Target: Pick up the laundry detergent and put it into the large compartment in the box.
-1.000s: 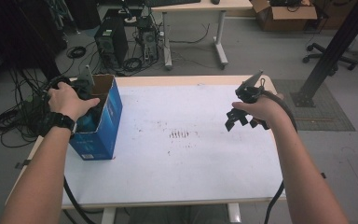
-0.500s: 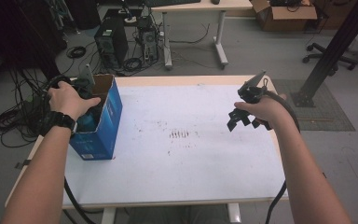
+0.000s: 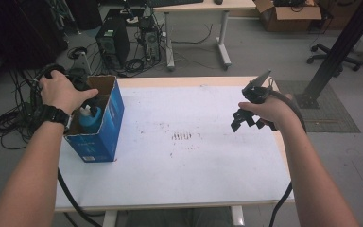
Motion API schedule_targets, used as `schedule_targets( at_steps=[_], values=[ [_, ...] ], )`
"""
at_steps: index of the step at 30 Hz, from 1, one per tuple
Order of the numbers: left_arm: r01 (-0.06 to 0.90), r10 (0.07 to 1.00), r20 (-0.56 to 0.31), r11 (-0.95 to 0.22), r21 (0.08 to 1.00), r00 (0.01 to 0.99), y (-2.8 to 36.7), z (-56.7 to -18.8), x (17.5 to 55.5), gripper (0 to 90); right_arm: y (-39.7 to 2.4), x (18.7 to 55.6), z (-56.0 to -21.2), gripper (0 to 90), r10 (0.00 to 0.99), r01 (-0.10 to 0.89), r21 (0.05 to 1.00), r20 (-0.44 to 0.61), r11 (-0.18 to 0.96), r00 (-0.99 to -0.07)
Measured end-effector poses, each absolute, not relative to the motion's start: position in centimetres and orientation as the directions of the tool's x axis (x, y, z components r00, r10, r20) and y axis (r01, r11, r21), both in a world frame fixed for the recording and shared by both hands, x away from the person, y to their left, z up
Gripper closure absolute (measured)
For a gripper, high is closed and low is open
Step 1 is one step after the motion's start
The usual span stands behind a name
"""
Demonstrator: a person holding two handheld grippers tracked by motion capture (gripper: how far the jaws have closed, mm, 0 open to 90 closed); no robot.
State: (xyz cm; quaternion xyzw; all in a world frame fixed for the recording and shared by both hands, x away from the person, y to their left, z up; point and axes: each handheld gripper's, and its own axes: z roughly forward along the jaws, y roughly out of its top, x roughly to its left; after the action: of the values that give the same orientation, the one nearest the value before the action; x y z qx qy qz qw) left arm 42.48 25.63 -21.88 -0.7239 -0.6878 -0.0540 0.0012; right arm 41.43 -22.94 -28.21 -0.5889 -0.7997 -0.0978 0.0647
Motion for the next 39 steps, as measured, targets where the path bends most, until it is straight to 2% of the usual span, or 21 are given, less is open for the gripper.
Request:
schedule_targets(
  at_steps=[6,11,26,33,37,39],
  values=[
    [0.991,0.993,0.089,-0.082,0.107,0.073,24.0,-19.4,42.0,28.1,-23.1,41.1,-28.1,3.8,0.930,0.955,0.082,0.218,0.285,-0.296],
    [0.986,0.991,0.075,-0.121,0.118,0.113,21.7,-18.7,41.8,25.9,-23.4,41.0,-28.1,3.9,0.931,0.957,0.085,0.222,0.277,-0.290],
    [0.966,0.970,0.024,-0.242,0.093,0.241,13.6,-19.1,39.8,17.0,-22.9,39.7,-27.4,3.9,0.918,0.948,0.110,0.237,0.299,-0.318],
    [0.958,0.961,0.000,-0.277,0.073,0.278,11.4,-20.2,39.2,13.2,-23.4,39.0,-27.2,3.8,0.918,0.949,0.120,0.245,0.291,-0.312],
    [0.958,0.960,-0.010,-0.278,0.076,0.279,10.5,-20.7,39.1,6.6,-23.8,38.8,-27.1,3.9,0.918,0.949,0.128,0.243,0.289,-0.313],
    [0.955,0.957,-0.011,-0.289,0.072,0.291,10.0,-21.0,39.1,5.9,-24.0,38.6,-27.1,3.9,0.917,0.949,0.131,0.248,0.287,-0.311]
  ],
)
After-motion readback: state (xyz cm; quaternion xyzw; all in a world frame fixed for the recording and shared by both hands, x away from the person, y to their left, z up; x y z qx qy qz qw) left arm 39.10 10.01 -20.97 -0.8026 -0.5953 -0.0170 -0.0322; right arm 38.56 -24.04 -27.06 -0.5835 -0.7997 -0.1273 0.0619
